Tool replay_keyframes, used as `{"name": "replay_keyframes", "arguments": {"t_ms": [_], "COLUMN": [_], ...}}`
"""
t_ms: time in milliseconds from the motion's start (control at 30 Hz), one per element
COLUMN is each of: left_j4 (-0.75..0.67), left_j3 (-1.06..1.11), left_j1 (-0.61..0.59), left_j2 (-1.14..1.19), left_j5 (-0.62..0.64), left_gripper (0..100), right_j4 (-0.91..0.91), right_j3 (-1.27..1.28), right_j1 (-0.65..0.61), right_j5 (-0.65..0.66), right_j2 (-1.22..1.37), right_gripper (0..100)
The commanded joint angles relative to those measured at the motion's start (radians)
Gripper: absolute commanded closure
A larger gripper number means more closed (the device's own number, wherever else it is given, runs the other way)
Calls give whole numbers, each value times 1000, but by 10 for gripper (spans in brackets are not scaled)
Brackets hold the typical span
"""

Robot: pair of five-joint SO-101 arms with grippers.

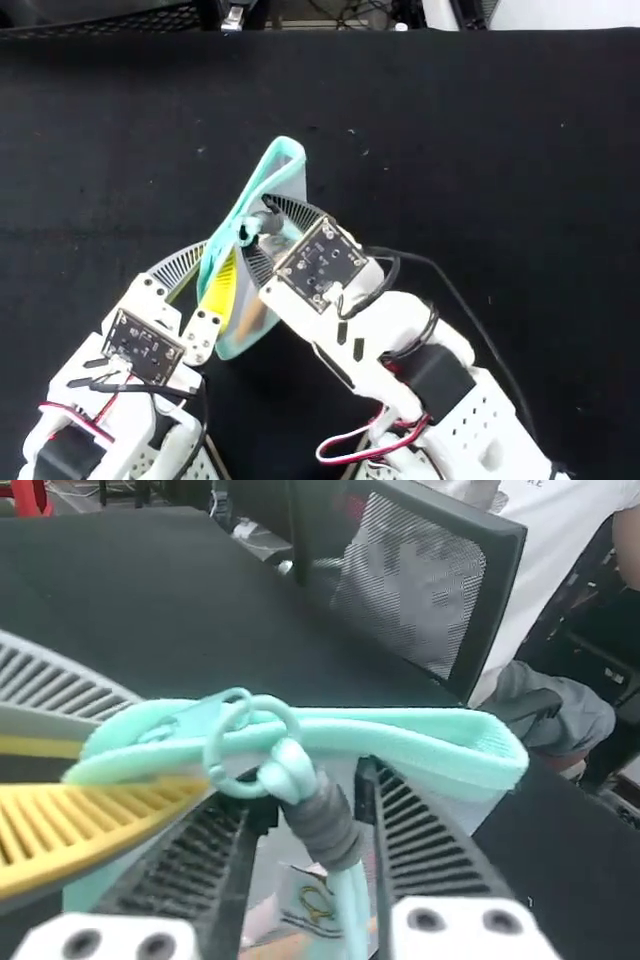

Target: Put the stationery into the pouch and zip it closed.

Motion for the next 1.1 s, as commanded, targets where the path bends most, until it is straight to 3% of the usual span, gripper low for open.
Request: {"name": "replay_keyframes", "arguments": {"t_ms": [0,67,167,467,800,1067], "left_j4": [12,12,17,18,20,20], "left_j3": [15,15,15,15,5,4], "left_j1": [42,42,42,42,41,42], "left_j2": [-3,-3,-3,-3,-3,-5], "left_j5": [0,0,0,-2,-2,-2], "left_gripper": [970,970,970,970,970,970], "right_j4": [44,48,48,68,92,97], "right_j3": [-101,-127,-143,-189,-294,-300], "right_j1": [-34,-34,-35,12,262,279], "right_j5": [-8,-6,-6,2,91,158], "right_j2": [4,4,4,2,10,13], "right_gripper": [837,864,993,986,986,986]}}
